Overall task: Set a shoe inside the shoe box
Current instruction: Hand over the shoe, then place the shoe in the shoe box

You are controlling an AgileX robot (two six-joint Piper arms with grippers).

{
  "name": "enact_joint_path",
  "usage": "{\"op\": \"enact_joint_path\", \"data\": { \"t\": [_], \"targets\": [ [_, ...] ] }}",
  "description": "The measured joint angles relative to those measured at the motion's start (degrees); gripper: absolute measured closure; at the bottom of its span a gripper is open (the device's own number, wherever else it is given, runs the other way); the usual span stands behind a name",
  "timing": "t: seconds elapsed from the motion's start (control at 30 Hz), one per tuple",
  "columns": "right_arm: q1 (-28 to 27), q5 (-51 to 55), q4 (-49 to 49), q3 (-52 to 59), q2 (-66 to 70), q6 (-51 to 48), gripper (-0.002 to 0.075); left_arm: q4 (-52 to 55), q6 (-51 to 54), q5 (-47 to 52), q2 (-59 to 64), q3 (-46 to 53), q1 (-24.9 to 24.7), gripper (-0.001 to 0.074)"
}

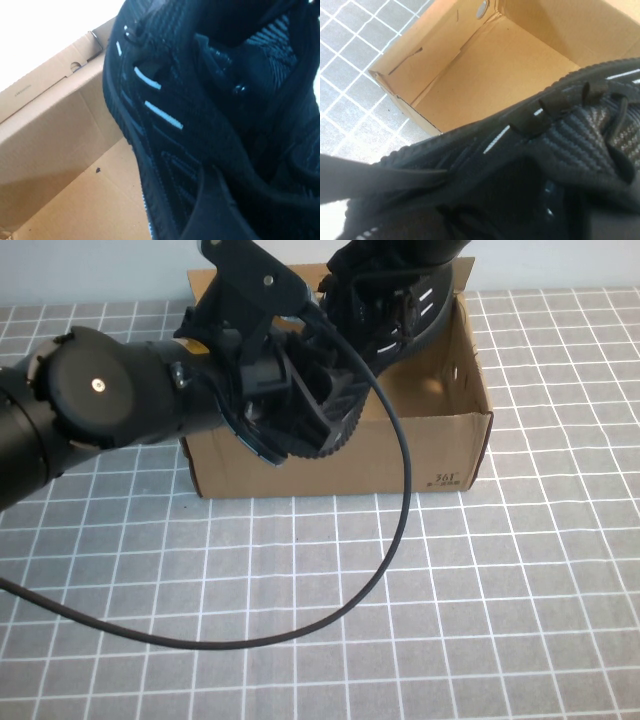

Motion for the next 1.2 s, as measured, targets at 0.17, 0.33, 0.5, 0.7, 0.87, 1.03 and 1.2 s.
{"op": "enact_joint_path", "data": {
  "t": [0.17, 0.33, 0.5, 0.7, 0.87, 1.03, 1.2],
  "targets": [
    [0.00, 0.00, 0.11, 0.00, 0.00, -0.62, 0.0727, 0.00, 0.00, -0.48, 0.00, 0.00, 0.00, 0.0467],
    [0.00, 0.12, 0.63, 0.00, 0.00, -0.77, 0.0727, 0.00, 0.00, -1.29, 0.00, 0.00, 0.20, 0.0666],
    [0.00, 0.12, 0.71, 0.00, 0.00, -0.77, 0.0727, 0.00, 2.42, -2.31, 0.12, 0.00, 0.33, 0.0675],
    [-0.14, -0.43, 1.20, -0.10, 0.00, -0.77, 0.0628, 0.00, 5.21, -3.53, 0.45, 0.00, 0.33, 0.0682],
    [-0.14, -0.82, 2.08, -0.23, 0.00, -0.77, 0.0439, 0.15, 6.00, -3.05, 0.81, 0.00, 0.33, 0.0696],
    [-0.14, -0.82, 2.16, -0.36, -0.48, 0.93, 0.0392, 0.20, 6.68, -2.84, 0.81, 0.00, 0.33, 0.0699],
    [-0.14, -0.82, 2.16, -0.36, -3.69, 2.15, 0.0393, 0.20, 7.02, -2.08, 0.81, 0.00, 1.03, 0.0699]
  ]
}}
